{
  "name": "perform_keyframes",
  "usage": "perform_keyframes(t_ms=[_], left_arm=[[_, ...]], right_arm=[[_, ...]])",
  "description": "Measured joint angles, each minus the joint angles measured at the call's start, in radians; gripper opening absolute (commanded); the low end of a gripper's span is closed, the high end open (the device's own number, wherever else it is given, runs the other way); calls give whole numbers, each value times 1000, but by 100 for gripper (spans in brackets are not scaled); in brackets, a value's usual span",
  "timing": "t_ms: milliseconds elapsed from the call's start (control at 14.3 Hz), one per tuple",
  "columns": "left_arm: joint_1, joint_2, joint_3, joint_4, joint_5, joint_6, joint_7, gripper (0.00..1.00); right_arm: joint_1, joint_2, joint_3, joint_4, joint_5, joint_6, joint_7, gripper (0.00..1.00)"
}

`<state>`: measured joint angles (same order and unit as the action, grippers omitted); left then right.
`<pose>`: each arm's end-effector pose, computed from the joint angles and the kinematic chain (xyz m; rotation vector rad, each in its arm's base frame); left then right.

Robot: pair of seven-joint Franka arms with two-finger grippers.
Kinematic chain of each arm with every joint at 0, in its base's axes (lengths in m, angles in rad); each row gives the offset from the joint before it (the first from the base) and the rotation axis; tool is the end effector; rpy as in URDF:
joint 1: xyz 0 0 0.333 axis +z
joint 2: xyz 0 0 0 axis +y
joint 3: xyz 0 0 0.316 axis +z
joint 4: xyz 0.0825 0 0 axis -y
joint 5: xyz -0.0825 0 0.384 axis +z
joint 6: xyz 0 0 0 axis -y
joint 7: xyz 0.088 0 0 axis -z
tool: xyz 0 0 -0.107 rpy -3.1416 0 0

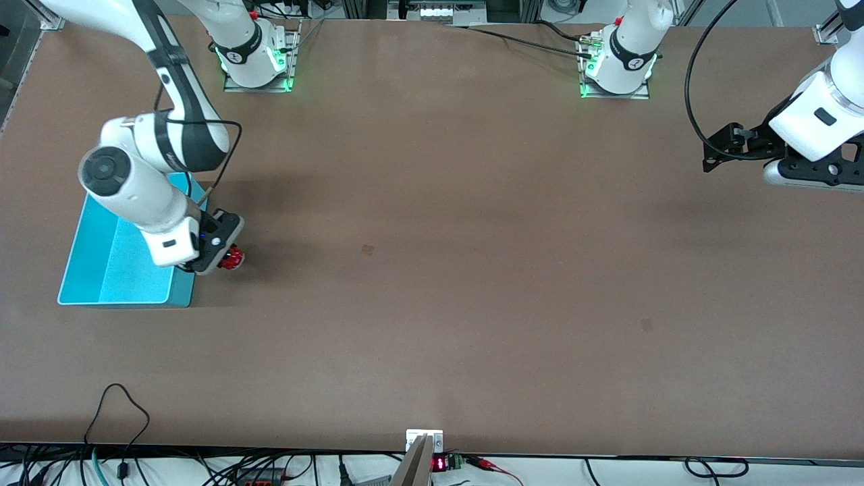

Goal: Wind red beetle toy and store in blue box
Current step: 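Carry the car over the cyan box and lower it inside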

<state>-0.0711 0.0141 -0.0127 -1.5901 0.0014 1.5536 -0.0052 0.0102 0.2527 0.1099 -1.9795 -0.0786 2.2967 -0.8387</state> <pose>0.5540 -0.0463 0.6061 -3.1347 0.1233 0.0792 0.6034 0.0686 0.3474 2.7049 1.4859 0.0782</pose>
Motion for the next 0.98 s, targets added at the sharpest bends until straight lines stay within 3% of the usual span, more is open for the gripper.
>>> perform_keyframes(t_ms=[560,979], left_arm=[[1,0,0,0,0,0,0,100],[1,0,0,0,0,0,0,100]], right_arm=[[-25,-77,-238,37,0,-204,314,0],[-21,-31,-305,-14,-3,-235,544,0]])
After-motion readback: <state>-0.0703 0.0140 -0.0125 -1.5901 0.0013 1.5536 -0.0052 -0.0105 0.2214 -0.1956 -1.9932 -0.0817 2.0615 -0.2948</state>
